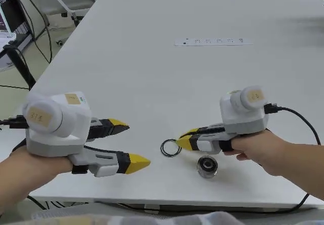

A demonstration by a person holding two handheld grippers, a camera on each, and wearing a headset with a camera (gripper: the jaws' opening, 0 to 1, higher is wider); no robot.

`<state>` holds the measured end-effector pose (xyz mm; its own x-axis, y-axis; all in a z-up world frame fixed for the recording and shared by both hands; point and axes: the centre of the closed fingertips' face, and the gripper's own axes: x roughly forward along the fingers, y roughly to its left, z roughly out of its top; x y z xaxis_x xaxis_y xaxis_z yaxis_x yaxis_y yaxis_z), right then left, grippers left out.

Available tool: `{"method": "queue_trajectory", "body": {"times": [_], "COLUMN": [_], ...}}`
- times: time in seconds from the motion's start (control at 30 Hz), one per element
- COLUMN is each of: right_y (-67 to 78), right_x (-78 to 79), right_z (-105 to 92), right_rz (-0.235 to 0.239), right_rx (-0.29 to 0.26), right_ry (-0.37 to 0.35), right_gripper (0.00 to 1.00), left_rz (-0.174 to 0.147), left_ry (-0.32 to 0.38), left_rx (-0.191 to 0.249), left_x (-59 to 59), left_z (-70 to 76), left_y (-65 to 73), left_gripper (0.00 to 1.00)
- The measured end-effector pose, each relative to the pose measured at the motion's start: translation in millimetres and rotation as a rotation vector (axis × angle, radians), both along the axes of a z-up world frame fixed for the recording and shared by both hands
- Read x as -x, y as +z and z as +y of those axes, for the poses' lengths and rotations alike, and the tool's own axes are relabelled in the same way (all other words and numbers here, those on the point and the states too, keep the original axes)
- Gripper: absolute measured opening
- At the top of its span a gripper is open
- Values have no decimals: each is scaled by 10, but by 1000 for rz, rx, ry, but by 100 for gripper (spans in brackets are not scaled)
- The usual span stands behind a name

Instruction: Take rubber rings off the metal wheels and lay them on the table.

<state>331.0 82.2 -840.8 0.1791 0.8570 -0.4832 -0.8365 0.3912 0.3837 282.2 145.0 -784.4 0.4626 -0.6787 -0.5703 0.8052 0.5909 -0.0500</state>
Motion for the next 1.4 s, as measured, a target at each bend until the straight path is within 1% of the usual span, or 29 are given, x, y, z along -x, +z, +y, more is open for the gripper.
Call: {"method": "queue_trajectory", "body": {"times": [0.13, 0.23, 0.3, 0.5, 0.63, 0.87, 1.1, 1.4], "right_y": [64, 148, 194, 312, 382, 446, 449, 368], "right_x": [-45, -63, -83, -118, -127, -120, -144, -118], "right_z": [-29, -48, -80, -197, -285, -441, -589, -697], "right_rz": [-5, -13, -14, -25, -35, -58, -71, -92], "right_rx": [-23, -39, -55, -77, -80, -67, -55, -16], "right_ry": [-18, -25, -34, -56, -68, -71, -86, -67], "right_gripper": [14, 16, 17, 19, 21, 24, 26, 29], "left_rz": [-2, -4, -6, -10, -12, -19, -25, -20], "left_ry": [0, -1, -4, -13, -25, -48, -70, -94], "left_rx": [1, 1, 0, -4, -6, -11, -19, -23], "left_x": [-16, -40, -52, -95, -126, -202, -295, -387], "left_z": [-3, -7, -15, -52, -105, -213, -323, -468], "left_y": [11, 19, 29, 54, 67, 92, 104, 62], "left_gripper": [59, 59, 59, 59, 58, 58, 58, 57]}}
